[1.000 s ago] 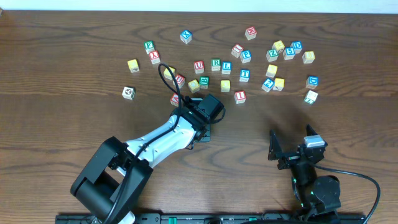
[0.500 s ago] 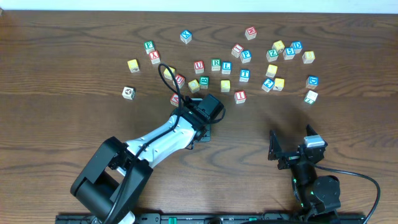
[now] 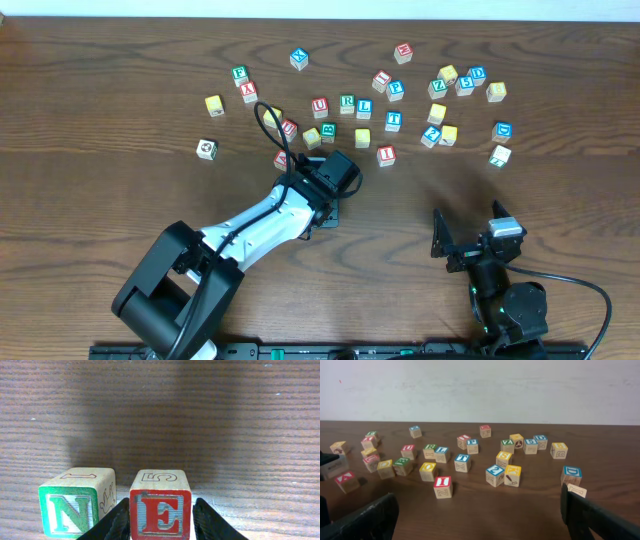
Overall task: Spell out NEURIPS
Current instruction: 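Open the left gripper and lift away from the E block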
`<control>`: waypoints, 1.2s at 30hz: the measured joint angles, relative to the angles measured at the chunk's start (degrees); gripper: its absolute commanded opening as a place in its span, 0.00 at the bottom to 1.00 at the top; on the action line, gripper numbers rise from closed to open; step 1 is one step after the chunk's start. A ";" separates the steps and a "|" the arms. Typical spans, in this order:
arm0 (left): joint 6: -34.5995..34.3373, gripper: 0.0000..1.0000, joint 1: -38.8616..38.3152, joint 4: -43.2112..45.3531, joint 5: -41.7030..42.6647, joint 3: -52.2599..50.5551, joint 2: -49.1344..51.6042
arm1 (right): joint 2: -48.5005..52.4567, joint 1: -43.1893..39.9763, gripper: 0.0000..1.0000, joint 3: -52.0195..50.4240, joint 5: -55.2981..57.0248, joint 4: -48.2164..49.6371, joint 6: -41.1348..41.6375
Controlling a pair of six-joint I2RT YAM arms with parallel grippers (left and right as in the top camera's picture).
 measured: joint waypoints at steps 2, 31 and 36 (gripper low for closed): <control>0.02 0.49 0.00 0.00 -0.02 0.00 0.00 | 0.00 0.00 0.99 0.00 0.00 -0.02 0.00; 0.26 0.52 0.00 -3.04 -0.17 0.00 -6.99 | 0.00 0.00 0.99 0.00 0.00 -0.02 0.00; 0.26 0.52 0.00 -4.11 -0.17 0.00 -11.41 | 0.00 0.00 0.99 0.00 0.00 -0.02 0.00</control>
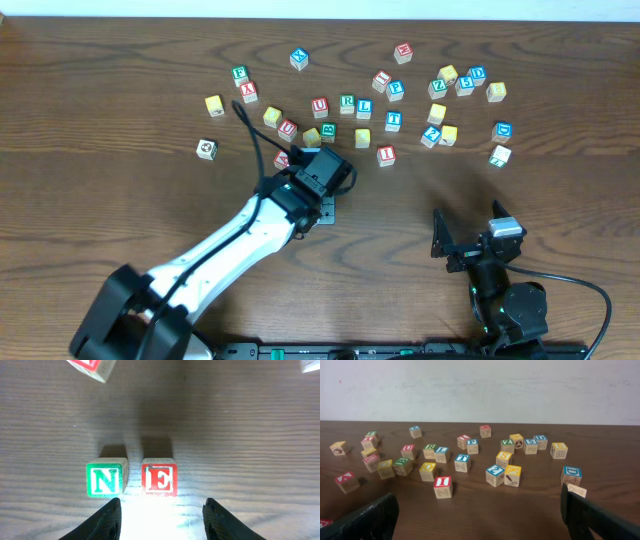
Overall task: Spell out NEURIPS
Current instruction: 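Open the left gripper and lift away from the E block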
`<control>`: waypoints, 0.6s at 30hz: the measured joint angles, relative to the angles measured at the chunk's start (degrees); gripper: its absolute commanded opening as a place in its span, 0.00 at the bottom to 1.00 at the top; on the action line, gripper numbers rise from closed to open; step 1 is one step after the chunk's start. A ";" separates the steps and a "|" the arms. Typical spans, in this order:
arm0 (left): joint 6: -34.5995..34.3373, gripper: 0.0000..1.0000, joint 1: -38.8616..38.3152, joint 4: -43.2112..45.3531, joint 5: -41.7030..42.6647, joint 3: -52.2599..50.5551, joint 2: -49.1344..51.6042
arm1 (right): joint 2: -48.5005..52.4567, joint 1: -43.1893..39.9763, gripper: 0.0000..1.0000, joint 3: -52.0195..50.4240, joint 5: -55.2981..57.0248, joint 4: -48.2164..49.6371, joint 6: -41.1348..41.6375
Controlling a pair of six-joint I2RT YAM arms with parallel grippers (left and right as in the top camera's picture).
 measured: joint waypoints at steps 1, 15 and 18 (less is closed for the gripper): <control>0.00 0.52 0.00 -0.22 0.00 0.00 -0.87 | 0.00 0.00 0.99 0.00 0.00 0.00 0.00; -0.02 0.53 0.00 -3.06 0.00 0.00 -10.64 | 0.00 0.00 0.99 0.00 0.00 0.00 0.00; -0.02 0.53 0.00 -3.06 0.02 0.00 -11.54 | 0.00 0.00 0.99 0.00 0.00 0.00 0.00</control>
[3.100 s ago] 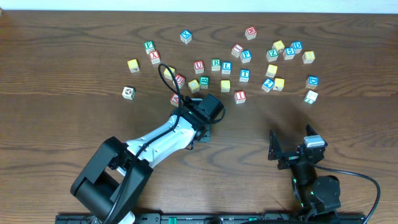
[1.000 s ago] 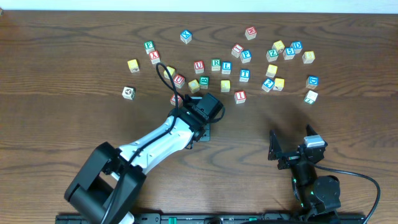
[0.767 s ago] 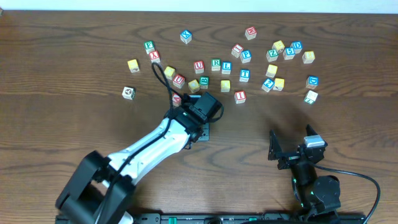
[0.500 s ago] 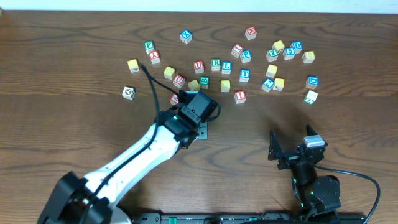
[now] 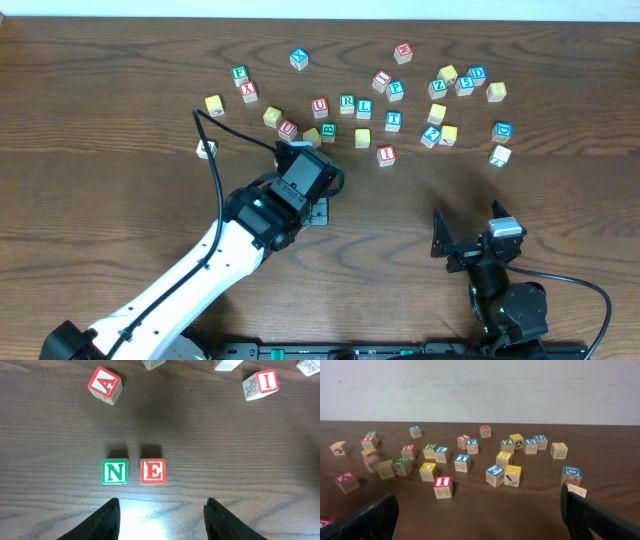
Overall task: Spell out NEURIPS
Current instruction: 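Open the left gripper and lift away from the E block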
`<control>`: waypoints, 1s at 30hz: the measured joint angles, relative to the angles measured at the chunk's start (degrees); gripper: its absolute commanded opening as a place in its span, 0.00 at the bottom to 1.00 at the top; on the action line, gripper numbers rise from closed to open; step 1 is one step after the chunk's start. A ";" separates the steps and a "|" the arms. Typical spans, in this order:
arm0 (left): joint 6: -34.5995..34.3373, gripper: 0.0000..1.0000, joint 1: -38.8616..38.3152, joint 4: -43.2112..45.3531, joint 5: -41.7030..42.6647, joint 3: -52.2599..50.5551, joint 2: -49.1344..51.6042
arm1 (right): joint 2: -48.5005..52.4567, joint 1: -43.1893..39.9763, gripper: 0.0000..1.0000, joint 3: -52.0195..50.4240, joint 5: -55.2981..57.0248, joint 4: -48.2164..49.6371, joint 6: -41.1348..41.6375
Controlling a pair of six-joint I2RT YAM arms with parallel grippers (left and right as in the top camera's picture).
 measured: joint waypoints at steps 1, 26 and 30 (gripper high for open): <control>0.00 0.53 0.00 0.00 0.02 0.00 -0.20 | 0.00 0.00 0.99 0.00 0.00 0.00 0.00; 0.46 0.61 0.00 -2.75 1.53 0.37 -0.50 | 0.00 0.00 0.99 0.00 0.00 0.00 0.00; 0.59 0.61 0.00 -2.78 1.53 0.39 -0.50 | 0.00 0.00 0.99 0.00 0.00 0.00 0.00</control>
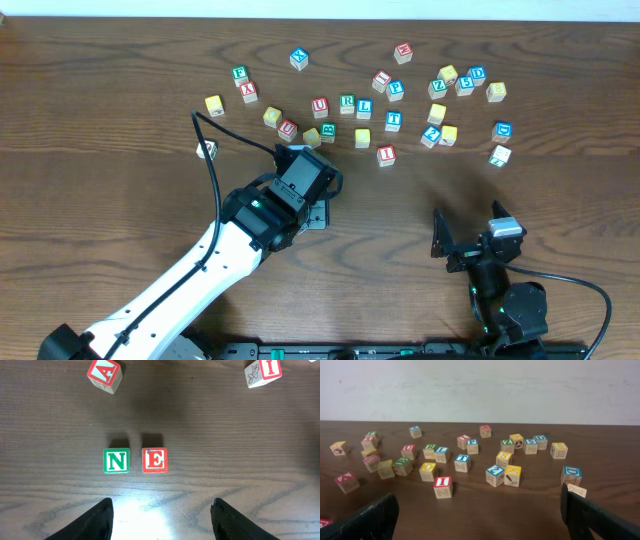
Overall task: Spell out NEURIPS
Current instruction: 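Open the left gripper and lift away from the E block, then move the left gripper back over the red U block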
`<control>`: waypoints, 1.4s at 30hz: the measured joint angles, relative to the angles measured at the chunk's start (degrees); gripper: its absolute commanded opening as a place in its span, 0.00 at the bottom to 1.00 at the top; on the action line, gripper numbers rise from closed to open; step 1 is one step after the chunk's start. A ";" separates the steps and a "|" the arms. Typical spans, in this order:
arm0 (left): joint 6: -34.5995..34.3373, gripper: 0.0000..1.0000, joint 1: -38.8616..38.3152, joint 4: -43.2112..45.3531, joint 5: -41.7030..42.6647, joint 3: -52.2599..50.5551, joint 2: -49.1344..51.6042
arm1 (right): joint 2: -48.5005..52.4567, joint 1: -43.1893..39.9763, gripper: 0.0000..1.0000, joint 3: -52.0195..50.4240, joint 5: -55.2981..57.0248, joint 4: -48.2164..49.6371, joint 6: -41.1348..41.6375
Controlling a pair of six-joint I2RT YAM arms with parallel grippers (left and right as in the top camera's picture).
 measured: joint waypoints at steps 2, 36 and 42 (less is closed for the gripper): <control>-0.02 0.61 0.00 0.00 0.00 0.00 0.00 | 0.00 0.00 0.99 0.00 0.00 0.02 0.00; 16.94 0.73 16.65 -10.40 4.72 19.26 11.30 | 0.00 0.00 0.99 0.00 -0.02 0.00 0.00; 24.74 0.73 21.09 -17.44 5.35 34.58 24.87 | 0.00 0.00 0.99 0.00 0.00 0.00 0.00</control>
